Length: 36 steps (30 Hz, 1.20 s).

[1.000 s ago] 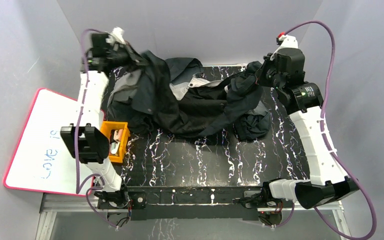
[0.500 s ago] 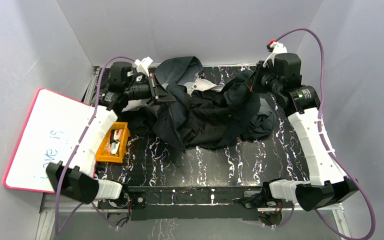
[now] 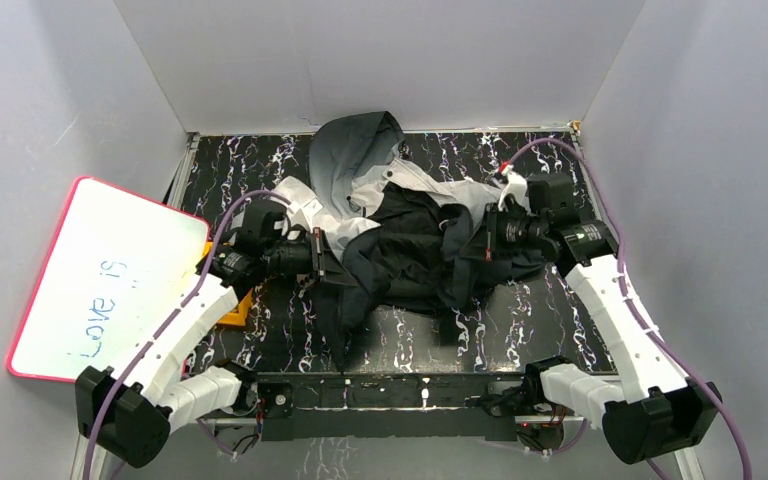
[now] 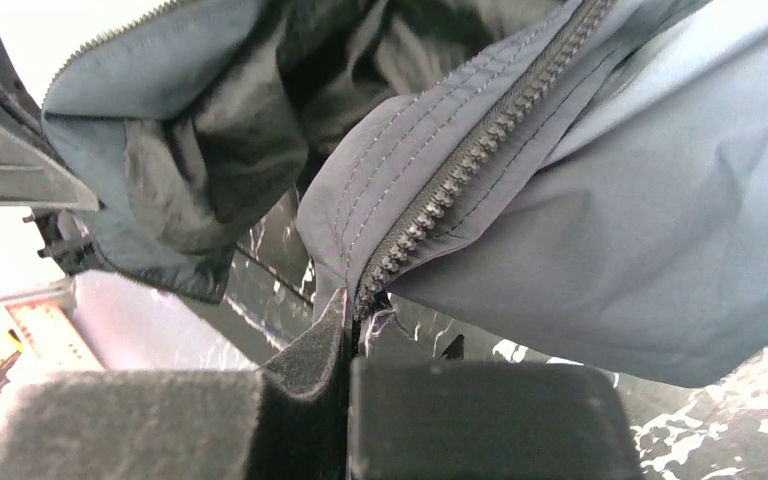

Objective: Zip up the jacket

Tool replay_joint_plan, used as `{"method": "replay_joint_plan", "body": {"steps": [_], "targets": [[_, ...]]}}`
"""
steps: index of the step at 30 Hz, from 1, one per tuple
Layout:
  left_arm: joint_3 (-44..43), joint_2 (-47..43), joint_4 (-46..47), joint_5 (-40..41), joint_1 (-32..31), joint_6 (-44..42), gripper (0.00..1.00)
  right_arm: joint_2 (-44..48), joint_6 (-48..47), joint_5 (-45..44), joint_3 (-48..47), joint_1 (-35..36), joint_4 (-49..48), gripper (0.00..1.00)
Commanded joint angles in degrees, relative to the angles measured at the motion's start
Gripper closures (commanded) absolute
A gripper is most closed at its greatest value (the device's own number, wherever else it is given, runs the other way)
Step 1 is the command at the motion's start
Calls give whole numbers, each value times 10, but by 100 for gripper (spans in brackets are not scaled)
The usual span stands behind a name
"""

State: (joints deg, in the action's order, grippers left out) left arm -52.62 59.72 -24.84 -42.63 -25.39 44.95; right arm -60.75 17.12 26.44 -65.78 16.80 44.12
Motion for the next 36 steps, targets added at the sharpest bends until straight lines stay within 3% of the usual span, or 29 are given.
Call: {"method": "replay_joint_plan", "body": {"steps": [1, 8, 12, 18, 26, 32, 36], "targets": [[31, 3, 6, 18, -18, 8, 100, 21, 1, 48, 52, 14, -4, 100], [82, 59, 71, 45, -26, 23, 100, -11, 45, -27, 116, 88, -41, 100], [76, 110, 87, 71, -28, 12, 100, -66, 77, -171, 106, 201, -41, 100], [43, 185, 87, 136, -30, -5, 100, -170, 127, -380, 63, 313, -13, 100], [-1, 243, 107, 199, -26, -17, 100, -268, 205, -488, 14, 419, -43, 100], [-72, 285, 71, 255, 5, -54, 100, -324, 223, -518, -14, 435, -77, 91], [-95, 304, 61, 257, 19, -69, 100, -326, 221, -514, -33, 440, -82, 73]]}}
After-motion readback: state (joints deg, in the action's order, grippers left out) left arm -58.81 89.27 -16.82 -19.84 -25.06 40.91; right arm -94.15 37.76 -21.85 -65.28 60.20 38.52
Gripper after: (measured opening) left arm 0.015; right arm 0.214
